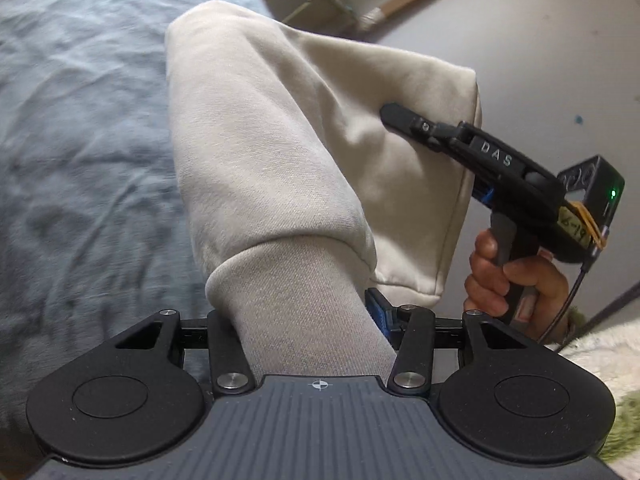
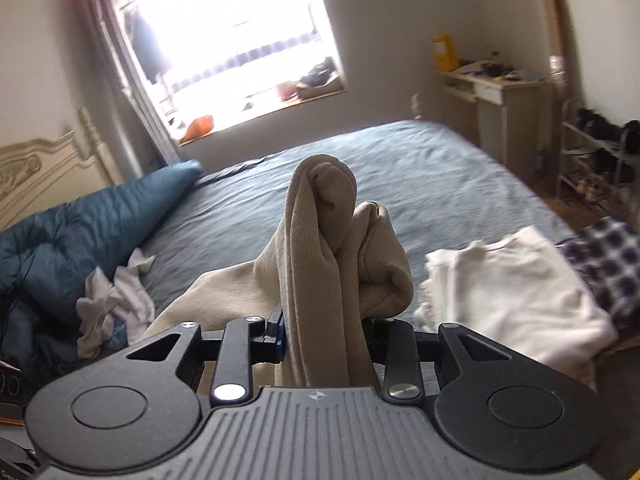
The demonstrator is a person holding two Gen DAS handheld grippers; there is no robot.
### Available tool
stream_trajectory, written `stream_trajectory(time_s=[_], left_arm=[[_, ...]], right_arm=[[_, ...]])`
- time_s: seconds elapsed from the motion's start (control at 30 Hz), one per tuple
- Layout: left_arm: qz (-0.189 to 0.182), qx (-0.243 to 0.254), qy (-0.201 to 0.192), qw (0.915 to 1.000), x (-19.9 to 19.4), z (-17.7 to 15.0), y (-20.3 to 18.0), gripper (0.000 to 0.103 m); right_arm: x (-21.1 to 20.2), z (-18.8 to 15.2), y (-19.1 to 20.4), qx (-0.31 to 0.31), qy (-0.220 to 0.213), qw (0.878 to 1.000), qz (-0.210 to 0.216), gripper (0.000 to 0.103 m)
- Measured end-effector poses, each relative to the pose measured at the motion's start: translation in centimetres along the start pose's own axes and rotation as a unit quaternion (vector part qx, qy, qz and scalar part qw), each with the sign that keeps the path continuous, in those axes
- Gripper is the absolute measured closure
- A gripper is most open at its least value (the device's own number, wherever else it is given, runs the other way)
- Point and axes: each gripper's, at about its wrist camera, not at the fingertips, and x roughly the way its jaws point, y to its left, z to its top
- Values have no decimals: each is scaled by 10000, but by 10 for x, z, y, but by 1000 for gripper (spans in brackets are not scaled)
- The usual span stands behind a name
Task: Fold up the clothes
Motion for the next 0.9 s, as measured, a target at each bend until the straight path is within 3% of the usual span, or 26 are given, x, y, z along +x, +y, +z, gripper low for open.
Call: stream_trajectory(time_s=[0.17, 0.33, 0.7, 0.9], left_arm=[[-247, 252, -103, 9993, 19, 4, -37, 56], [-317, 522, -48, 9981, 48, 23, -57, 56], [-27, -24, -482, 9988, 167, 52, -126, 56], [115, -339, -701, 9969, 229, 71, -138, 56]], right_arm=[[-40, 13, -32, 92, -328, 9990, -293, 70], [-49, 27, -80, 223, -411, 9981, -405, 70], [5, 86, -222, -151, -148, 9997, 146, 70], [57, 105, -287, -350, 143, 9984, 421, 70]])
